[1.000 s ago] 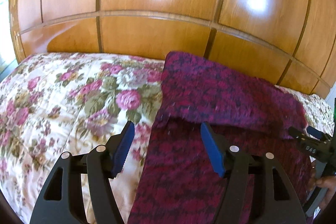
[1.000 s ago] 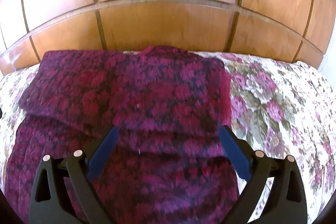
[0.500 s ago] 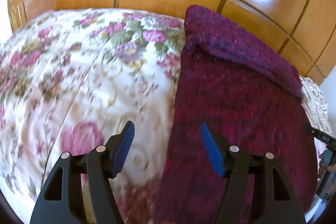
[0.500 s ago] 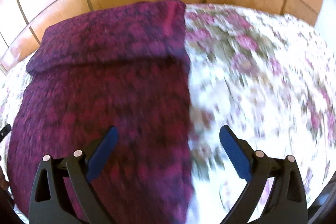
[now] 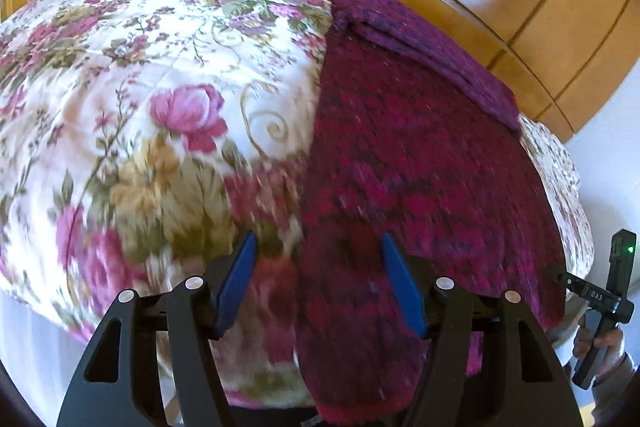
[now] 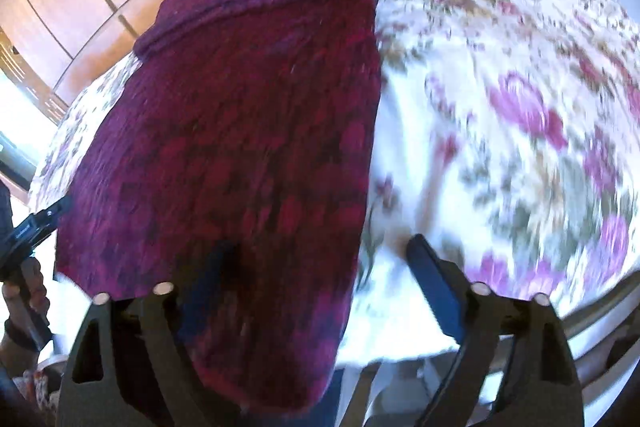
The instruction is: Fold small clothes
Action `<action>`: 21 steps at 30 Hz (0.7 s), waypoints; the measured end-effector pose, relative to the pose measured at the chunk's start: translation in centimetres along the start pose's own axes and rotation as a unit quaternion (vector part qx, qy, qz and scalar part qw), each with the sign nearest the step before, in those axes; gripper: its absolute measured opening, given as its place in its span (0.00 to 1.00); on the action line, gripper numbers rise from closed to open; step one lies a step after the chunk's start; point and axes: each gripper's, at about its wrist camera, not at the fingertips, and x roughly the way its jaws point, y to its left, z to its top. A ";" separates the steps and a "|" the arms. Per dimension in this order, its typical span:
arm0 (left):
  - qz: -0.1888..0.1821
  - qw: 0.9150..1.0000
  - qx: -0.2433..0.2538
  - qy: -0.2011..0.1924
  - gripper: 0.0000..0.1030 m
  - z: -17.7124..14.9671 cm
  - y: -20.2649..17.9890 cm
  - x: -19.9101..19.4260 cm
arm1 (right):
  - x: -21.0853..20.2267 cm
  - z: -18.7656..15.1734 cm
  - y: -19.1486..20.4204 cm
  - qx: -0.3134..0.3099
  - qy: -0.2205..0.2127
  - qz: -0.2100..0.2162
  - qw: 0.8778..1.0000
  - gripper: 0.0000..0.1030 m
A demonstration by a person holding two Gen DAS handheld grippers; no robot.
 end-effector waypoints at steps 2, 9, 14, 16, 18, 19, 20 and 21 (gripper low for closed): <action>-0.006 1.000 0.012 0.009 0.53 -1.0 -0.5 -0.3 | -0.3 -1.0 0.2 0.006 0.010 0.013 1.000 0.67; -0.046 0.999 0.014 0.024 0.17 -1.4 -0.8 -1.2 | -0.3 -1.3 0.5 0.023 0.039 0.077 0.996 0.25; -0.115 0.993 -0.016 0.009 0.15 1.1 -0.3 -3.2 | -2.1 0.9 0.3 0.043 0.011 0.129 0.991 0.21; -0.142 0.990 -0.027 0.004 0.15 2.4 -0.4 -3.6 | -2.5 1.9 0.1 0.057 -0.007 0.147 0.987 0.21; -0.164 0.986 -0.033 -0.003 0.15 4.2 -1.0 -3.6 | -2.7 3.2 -0.1 0.069 -0.022 0.163 0.984 0.20; -0.172 0.985 -0.034 -0.007 0.15 5.0 -1.3 -3.6 | -2.7 4.3 -0.2 0.076 -0.033 0.171 0.982 0.20; -0.181 0.983 -0.036 -0.011 0.15 6.3 -1.5 -3.3 | -2.7 5.1 -0.3 0.081 -0.041 0.176 0.980 0.20; -0.187 0.982 -0.038 -0.012 0.15 7.2 -1.7 -3.0 | -2.7 5.9 -0.4 0.086 -0.049 0.181 0.979 0.20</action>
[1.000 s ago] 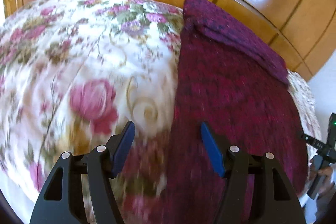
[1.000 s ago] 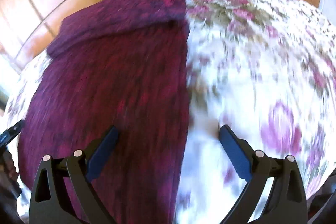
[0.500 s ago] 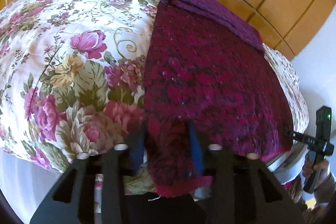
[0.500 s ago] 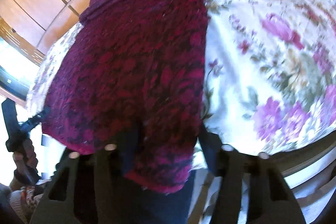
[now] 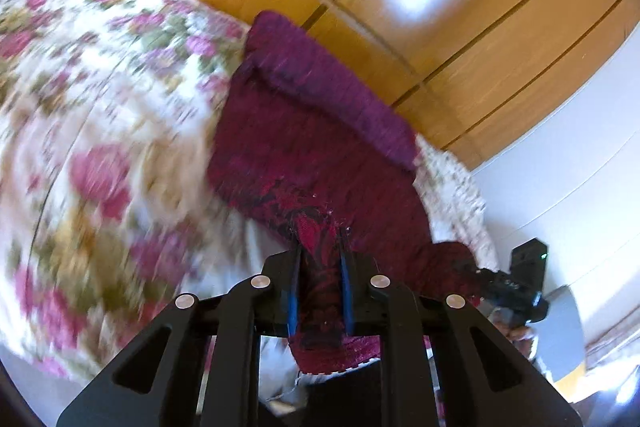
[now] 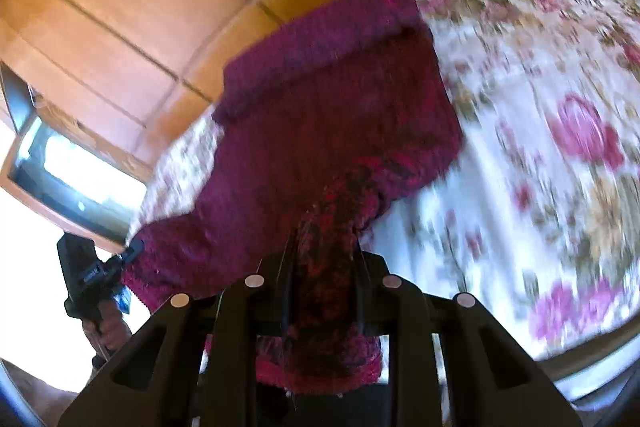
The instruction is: Fold small clothes
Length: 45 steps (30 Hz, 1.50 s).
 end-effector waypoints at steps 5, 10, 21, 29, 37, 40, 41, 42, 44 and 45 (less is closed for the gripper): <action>-0.001 1.000 -0.021 -0.002 0.15 5.3 0.2 3.7 | 3.5 6.1 -0.2 0.035 -0.030 -0.017 0.999 0.20; 0.015 0.998 -0.053 0.023 0.15 9.6 1.6 8.5 | 7.3 10.5 -1.7 0.064 -0.021 -0.051 0.996 0.20; -0.012 0.987 -0.160 -0.013 0.70 14.5 6.4 7.1 | 7.4 14.0 -3.4 0.114 -0.064 0.017 0.991 0.96; 0.028 0.997 -0.070 0.000 0.74 8.8 7.7 5.9 | 3.3 11.3 -3.9 0.050 -0.103 -0.035 0.993 0.89; 0.085 0.995 0.032 0.049 0.39 4.9 5.0 10.3 | 7.5 6.7 -4.1 -0.025 -0.043 -0.120 0.992 0.29; 0.073 0.996 0.013 0.043 0.25 5.1 5.2 9.3 | 6.3 7.1 -4.3 -0.005 -0.041 -0.105 0.994 0.18; 0.073 0.996 0.019 0.038 0.23 5.0 5.0 8.7 | 5.9 7.0 -4.2 -0.005 -0.038 -0.102 0.994 0.17; 0.072 0.996 0.024 0.037 0.22 4.8 4.8 8.2 | 5.5 7.0 -3.9 -0.006 -0.038 -0.100 0.994 0.16; 0.068 0.997 0.037 0.028 0.20 4.4 4.3 7.3 | 4.5 6.5 -3.3 -0.013 -0.038 -0.091 0.995 0.13; 0.065 0.997 0.038 0.026 0.20 4.3 4.2 7.0 | 4.1 6.1 -2.9 -0.016 -0.036 -0.086 0.996 0.12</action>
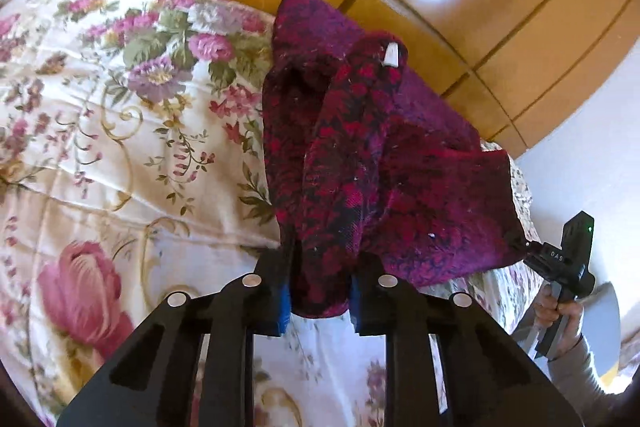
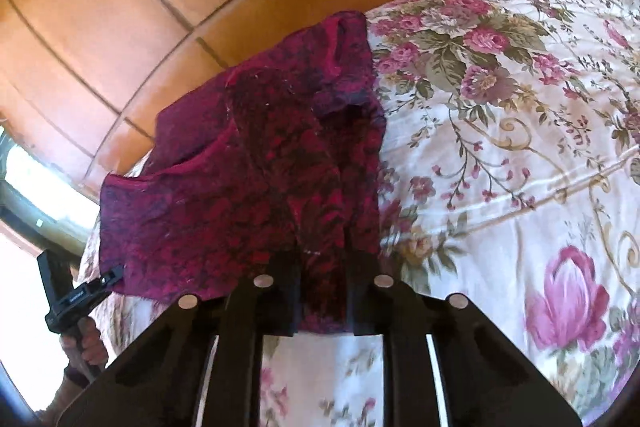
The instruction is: Fold small clothes
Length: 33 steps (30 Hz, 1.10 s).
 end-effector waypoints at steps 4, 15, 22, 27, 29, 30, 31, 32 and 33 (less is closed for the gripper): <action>-0.015 1.000 0.000 0.002 0.19 -2.9 -0.4 -2.7 | -2.4 -2.2 0.5 0.004 0.006 0.017 1.000 0.12; -0.001 0.999 -0.043 0.026 0.31 -9.8 0.5 -8.1 | -6.3 -8.3 0.1 0.006 0.057 0.008 0.998 0.26; 0.061 0.997 0.020 -0.053 0.49 -5.7 -2.0 -10.5 | -7.0 -5.5 3.2 -0.063 -0.019 -0.067 0.996 0.54; 0.083 0.989 0.113 -0.049 0.67 -3.5 -5.0 -7.6 | -5.4 -3.4 7.0 -0.144 -0.053 -0.091 0.984 0.53; 0.079 0.987 0.136 -0.035 0.67 -3.3 -5.4 -6.4 | -4.2 -2.9 7.0 -0.156 -0.048 -0.098 0.982 0.53; 0.081 0.986 0.141 -0.030 0.67 -2.8 -5.5 -5.7 | -3.3 -2.6 6.9 -0.156 -0.043 -0.100 0.982 0.53; 0.083 0.986 0.143 -0.025 0.67 -2.6 -5.6 -4.9 | -2.4 -2.3 6.5 -0.151 -0.035 -0.098 0.983 0.53; 0.080 0.986 0.146 -0.018 0.67 -2.4 -5.5 -4.2 | -1.6 -2.0 5.9 -0.142 -0.025 -0.094 0.985 0.53; 0.083 0.985 0.147 -0.017 0.67 -2.2 -5.3 -3.6 | -1.0 -1.8 5.6 -0.134 -0.018 -0.090 0.987 0.53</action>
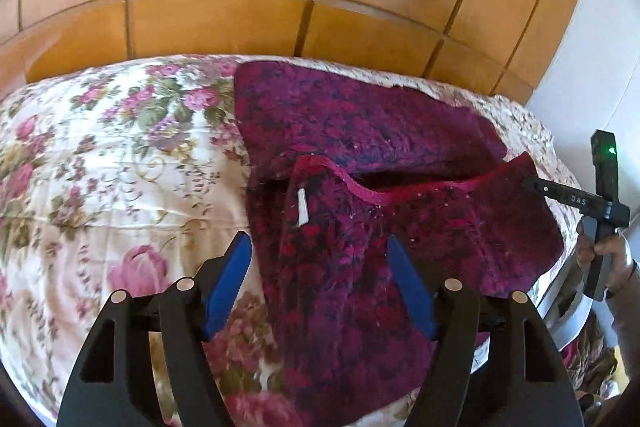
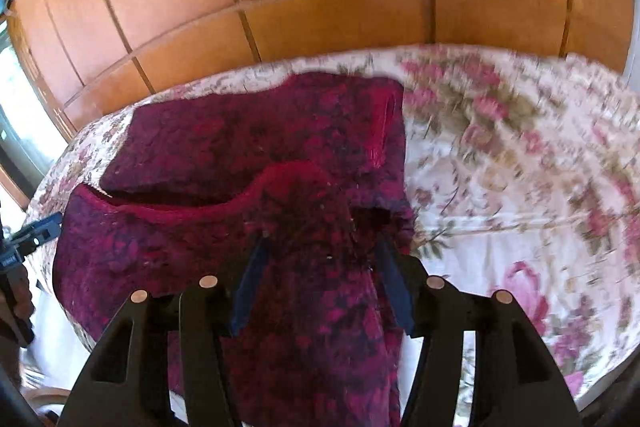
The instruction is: Fold small clothes
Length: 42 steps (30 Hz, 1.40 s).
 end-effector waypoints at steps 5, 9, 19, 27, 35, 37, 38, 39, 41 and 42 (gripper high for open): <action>-0.012 1.000 0.014 -0.002 0.28 0.5 -0.4 1.2 | 1.5 -0.1 -1.9 0.034 0.015 0.022 0.999 0.50; -0.004 1.000 0.002 -0.025 0.13 0.2 -0.2 0.3 | 1.3 -0.1 -1.7 0.031 0.016 0.034 0.999 0.20; -0.014 0.994 -0.043 -0.099 0.12 -0.9 0.6 -5.8 | -5.2 0.4 0.5 -0.014 -0.029 0.049 0.998 0.17; 0.012 0.990 -0.037 -0.137 0.12 4.6 0.6 -4.5 | -3.0 5.2 0.5 0.013 -0.047 0.035 0.998 0.17; 0.058 0.988 -0.043 -0.140 0.12 11.4 2.3 0.7 | 1.4 12.0 -0.1 0.037 -0.072 0.003 0.997 0.17; 0.062 0.987 -0.051 -0.137 0.12 12.7 3.0 1.8 | 2.8 13.7 -0.2 0.041 -0.078 -0.009 0.996 0.17; 0.071 0.987 -0.051 -0.135 0.12 13.6 3.3 2.6 | 3.4 14.4 -0.4 0.045 -0.078 -0.012 0.996 0.17; 0.077 0.987 -0.053 -0.133 0.12 14.2 3.6 3.3 | 4.1 15.1 -0.5 0.048 -0.078 -0.016 0.996 0.17; 0.088 0.987 -0.054 -0.123 0.12 15.4 4.3 5.1 | 5.9 16.4 -0.6 0.048 -0.076 -0.028 0.996 0.17; 0.096 0.987 -0.054 -0.118 0.12 15.8 4.5 5.9 | 6.8 16.8 -0.7 0.048 -0.072 -0.034 0.996 0.17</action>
